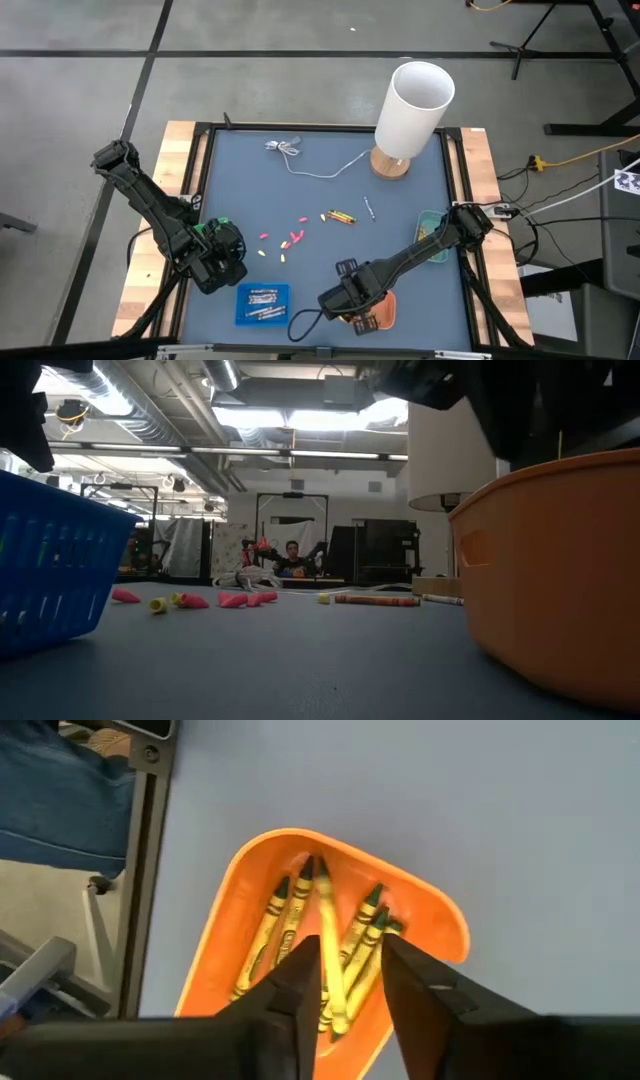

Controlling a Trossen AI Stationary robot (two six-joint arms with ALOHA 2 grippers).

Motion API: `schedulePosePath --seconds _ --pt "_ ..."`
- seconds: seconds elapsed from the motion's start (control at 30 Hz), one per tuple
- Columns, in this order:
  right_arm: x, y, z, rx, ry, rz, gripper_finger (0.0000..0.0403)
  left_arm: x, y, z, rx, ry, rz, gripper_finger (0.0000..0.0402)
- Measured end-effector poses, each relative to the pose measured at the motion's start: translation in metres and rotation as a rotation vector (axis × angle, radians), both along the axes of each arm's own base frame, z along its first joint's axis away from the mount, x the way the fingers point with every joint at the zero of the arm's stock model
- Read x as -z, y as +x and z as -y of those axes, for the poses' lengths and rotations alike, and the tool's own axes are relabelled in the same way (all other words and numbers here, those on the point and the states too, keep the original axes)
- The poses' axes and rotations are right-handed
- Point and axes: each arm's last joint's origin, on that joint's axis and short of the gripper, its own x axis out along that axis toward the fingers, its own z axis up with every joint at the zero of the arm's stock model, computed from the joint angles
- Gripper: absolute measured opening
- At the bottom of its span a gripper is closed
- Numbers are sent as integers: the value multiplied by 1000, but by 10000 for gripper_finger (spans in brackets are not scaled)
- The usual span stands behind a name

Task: Sort crayons
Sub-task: Put the green crayon into the orange bin

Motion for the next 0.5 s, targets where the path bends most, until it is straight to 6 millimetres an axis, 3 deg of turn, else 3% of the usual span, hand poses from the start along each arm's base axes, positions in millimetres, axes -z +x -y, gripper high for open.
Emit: schedulePosePath --seconds 0.23,0.37,0.5 --pt "1 -7 6 -7 -77 -67 123 -2 3 0 -20 45 74 77" --pt "-2 -18 15 -10 -245 -111 124 -4 5 -1 -43 90 156 77" --pt "-18 -27 27 -10 -412 -63 124 -5 7 -1 -57 115 202 77"
